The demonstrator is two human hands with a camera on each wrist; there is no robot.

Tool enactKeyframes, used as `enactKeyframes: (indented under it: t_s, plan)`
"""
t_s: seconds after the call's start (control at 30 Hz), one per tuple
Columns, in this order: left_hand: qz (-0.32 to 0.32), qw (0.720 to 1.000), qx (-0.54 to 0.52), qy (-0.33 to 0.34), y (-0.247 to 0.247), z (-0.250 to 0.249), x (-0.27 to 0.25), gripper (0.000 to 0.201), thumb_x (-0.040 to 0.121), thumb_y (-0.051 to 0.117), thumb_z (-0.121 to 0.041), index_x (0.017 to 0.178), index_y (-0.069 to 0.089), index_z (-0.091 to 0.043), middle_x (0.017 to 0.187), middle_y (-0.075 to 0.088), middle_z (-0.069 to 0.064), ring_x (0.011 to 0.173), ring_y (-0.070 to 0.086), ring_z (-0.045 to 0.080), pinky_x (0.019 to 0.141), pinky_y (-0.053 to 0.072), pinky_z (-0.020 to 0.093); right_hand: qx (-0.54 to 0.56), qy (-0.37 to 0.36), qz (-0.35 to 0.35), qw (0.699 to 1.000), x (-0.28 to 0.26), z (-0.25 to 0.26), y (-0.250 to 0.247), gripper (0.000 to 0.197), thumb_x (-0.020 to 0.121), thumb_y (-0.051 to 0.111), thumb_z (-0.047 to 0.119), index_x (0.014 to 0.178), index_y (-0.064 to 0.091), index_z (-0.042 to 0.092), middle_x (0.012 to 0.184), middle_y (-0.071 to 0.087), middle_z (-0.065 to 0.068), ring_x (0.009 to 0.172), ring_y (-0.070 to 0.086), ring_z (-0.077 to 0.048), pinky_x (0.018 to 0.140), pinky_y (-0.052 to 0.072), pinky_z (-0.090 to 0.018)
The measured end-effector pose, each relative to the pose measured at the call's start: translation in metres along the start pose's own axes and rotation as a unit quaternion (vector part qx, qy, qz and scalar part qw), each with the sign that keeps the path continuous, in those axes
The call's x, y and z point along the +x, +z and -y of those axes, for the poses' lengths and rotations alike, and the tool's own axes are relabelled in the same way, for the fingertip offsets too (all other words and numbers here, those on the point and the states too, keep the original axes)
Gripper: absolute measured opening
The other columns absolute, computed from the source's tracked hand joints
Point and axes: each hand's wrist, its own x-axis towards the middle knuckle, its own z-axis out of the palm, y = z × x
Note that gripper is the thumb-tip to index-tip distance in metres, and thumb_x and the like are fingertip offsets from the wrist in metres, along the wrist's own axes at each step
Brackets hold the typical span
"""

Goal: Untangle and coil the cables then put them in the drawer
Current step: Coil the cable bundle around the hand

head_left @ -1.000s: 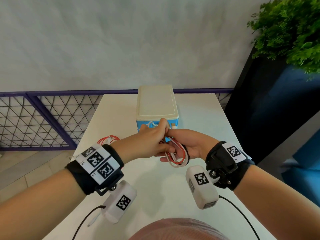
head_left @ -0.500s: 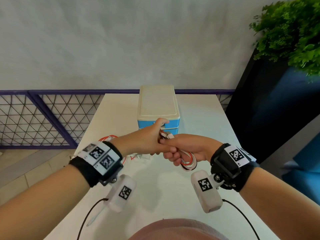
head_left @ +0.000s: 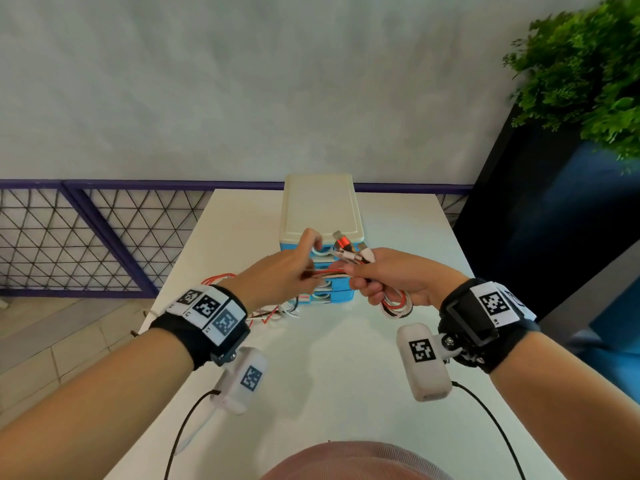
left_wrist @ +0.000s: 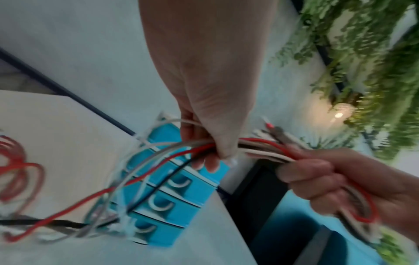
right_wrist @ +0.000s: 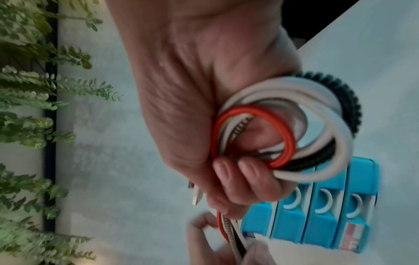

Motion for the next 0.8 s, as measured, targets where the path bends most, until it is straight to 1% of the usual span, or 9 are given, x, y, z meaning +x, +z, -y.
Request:
enactKeyframes:
  t_s: [0.1, 0.17, 0.23, 0.33, 0.47, 0.57, 0.63, 0.73, 0.8]
  plan:
    - [0.046, 0.998, -0.030, -0.034, 0.000, 0.013, -0.003, 0.012, 0.095, 0.052, -0.031, 0.092, 0.044, -0.023, 0.070, 0.066, -0.002, 0.051, 0.049, 0.003, 0.052, 0.037, 0.015, 0.015, -0.009, 0.002, 1.000, -0.005, -0.001, -0.009, 0.026, 0.099, 0.053, 0.020, 0.121, 0.058, 0.009, 0.063, 0.049, 0.002, 0.046, 0.032, -0.004, 0.043, 0.032, -0.014]
    - [0.073, 0.996, -0.044, -0.022, 0.001, 0.014, -0.002, 0.018, 0.097, 0.047, -0.030, 0.080, 0.051, -0.026, 0.069, 0.061, -0.004, 0.056, 0.051, 0.000, 0.056, 0.036, 0.015, 0.007, -0.016, 0.013, 1.000, -0.008, -0.002, -0.009, 0.022, 0.098, 0.053, 0.018, 0.118, 0.059, 0.011, 0.067, 0.055, 0.000, 0.046, 0.036, -0.005, 0.044, 0.036, -0.015]
    - [0.081, 0.989, -0.115, -0.039, 0.000, 0.013, 0.000, 0.021, 0.099, 0.043, -0.029, 0.083, 0.054, -0.022, 0.068, 0.055, -0.001, 0.059, 0.051, 0.005, 0.060, 0.042, 0.018, -0.008, -0.029, 0.028, 0.999, -0.011, -0.001, -0.006, 0.019, 0.098, 0.052, 0.016, 0.116, 0.060, 0.014, 0.081, 0.068, -0.005, 0.049, 0.047, -0.007, 0.049, 0.045, -0.018]
    - [0.107, 0.961, -0.244, -0.068, -0.003, 0.013, 0.000, 0.025, 0.101, 0.039, -0.022, 0.081, 0.052, -0.014, 0.065, 0.043, 0.000, 0.057, 0.042, 0.013, 0.056, 0.043, 0.019, -0.019, -0.024, 0.047, 0.998, -0.011, -0.002, -0.001, 0.019, 0.098, 0.051, 0.016, 0.113, 0.060, 0.010, 0.102, 0.072, -0.009, 0.071, 0.068, -0.014, 0.069, 0.058, -0.026]
    - [0.173, 0.895, -0.390, -0.131, -0.007, 0.009, -0.005, 0.026, 0.098, 0.041, -0.034, 0.080, 0.050, -0.016, 0.057, 0.039, -0.006, 0.046, 0.035, 0.008, 0.049, 0.037, 0.017, -0.066, -0.002, -0.007, 0.998, -0.003, -0.007, 0.003, 0.018, 0.102, 0.044, 0.015, 0.103, 0.059, 0.004, 0.083, 0.070, -0.010, 0.065, 0.069, -0.014, 0.069, 0.058, -0.029]
    - [0.234, 0.795, -0.529, -0.183, -0.009, 0.005, -0.011, 0.041, 0.094, 0.032, -0.048, 0.082, 0.054, -0.015, 0.056, 0.041, -0.004, 0.045, 0.039, 0.009, 0.048, 0.040, 0.019, -0.108, -0.025, -0.054, 0.992, 0.002, -0.008, 0.007, 0.019, 0.103, 0.042, 0.019, 0.092, 0.054, 0.010, 0.075, 0.064, -0.006, 0.060, 0.066, -0.012, 0.063, 0.056, -0.028]
    - [0.267, 0.745, -0.582, -0.185, -0.010, 0.005, -0.014, 0.046, 0.093, 0.028, -0.050, 0.081, 0.055, -0.014, 0.056, 0.046, -0.002, 0.049, 0.047, 0.012, 0.057, 0.048, 0.022, -0.078, -0.044, -0.066, 0.994, 0.007, -0.010, 0.007, 0.017, 0.103, 0.040, 0.023, 0.096, 0.050, 0.012, 0.076, 0.063, -0.005, 0.066, 0.069, -0.015, 0.061, 0.056, -0.027]
    - [0.294, 0.718, -0.613, -0.153, -0.008, 0.007, -0.017, 0.038, 0.095, 0.029, -0.045, 0.081, 0.050, -0.016, 0.057, 0.046, -0.006, 0.052, 0.047, 0.010, 0.075, 0.052, 0.027, -0.038, -0.076, -0.110, 0.990, 0.014, -0.012, 0.003, 0.016, 0.103, 0.041, 0.024, 0.094, 0.049, 0.013, 0.068, 0.055, -0.001, 0.056, 0.059, -0.013, 0.056, 0.051, -0.026]
    - [0.273, 0.720, -0.622, -0.143, -0.004, 0.006, -0.015, 0.034, 0.096, 0.032, -0.044, 0.078, 0.046, -0.019, 0.056, 0.039, -0.009, 0.049, 0.038, 0.007, 0.066, 0.045, 0.023, -0.001, -0.087, -0.135, 0.987, 0.020, -0.013, 0.002, 0.018, 0.103, 0.041, 0.023, 0.090, 0.049, 0.013, 0.062, 0.045, 0.002, 0.051, 0.046, -0.010, 0.054, 0.045, -0.026]
